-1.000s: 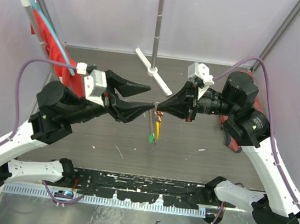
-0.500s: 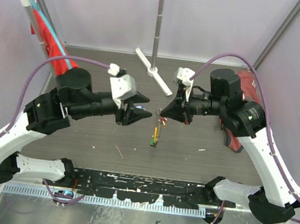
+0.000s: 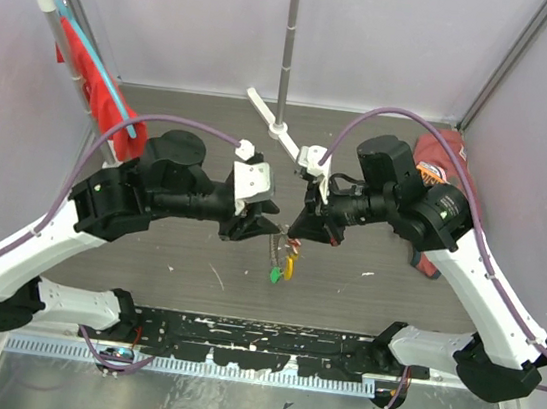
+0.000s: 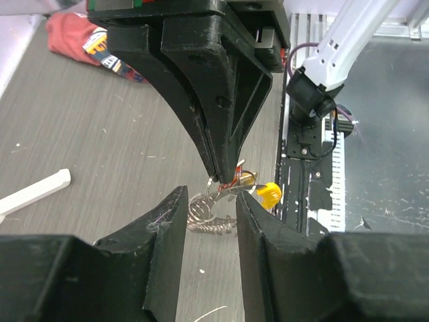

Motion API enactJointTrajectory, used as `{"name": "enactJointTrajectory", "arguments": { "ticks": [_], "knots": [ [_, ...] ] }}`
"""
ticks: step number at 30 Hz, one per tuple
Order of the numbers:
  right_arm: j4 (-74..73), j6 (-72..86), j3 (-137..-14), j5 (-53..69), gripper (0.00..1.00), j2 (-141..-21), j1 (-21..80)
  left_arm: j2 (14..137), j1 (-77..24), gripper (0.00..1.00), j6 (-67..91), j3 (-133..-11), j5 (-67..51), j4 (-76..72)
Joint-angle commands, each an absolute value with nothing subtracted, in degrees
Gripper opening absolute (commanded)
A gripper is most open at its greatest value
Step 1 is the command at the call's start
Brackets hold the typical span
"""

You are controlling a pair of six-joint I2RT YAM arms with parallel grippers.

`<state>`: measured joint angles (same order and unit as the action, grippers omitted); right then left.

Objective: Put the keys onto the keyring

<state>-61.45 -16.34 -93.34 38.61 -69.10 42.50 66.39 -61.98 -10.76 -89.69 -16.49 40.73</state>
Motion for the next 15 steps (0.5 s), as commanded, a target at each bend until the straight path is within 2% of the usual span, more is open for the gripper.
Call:
{"name": "enactJointTrajectory", "arguments": {
  "ticks": [1, 15],
  "knots": [
    [-59.8, -17.4, -95.2, 39.5, 0.01, -68.0, 43.8, 67.9, -62.1, 0.41, -11.8, -90.3, -20.6, 42.1],
    [-58.2, -16.1, -94.8, 39.6, 0.01, -67.1, 44.9, 70.2, -62.1, 0.43, -12.9, -91.7, -23.1, 45.0]
  ]
}}
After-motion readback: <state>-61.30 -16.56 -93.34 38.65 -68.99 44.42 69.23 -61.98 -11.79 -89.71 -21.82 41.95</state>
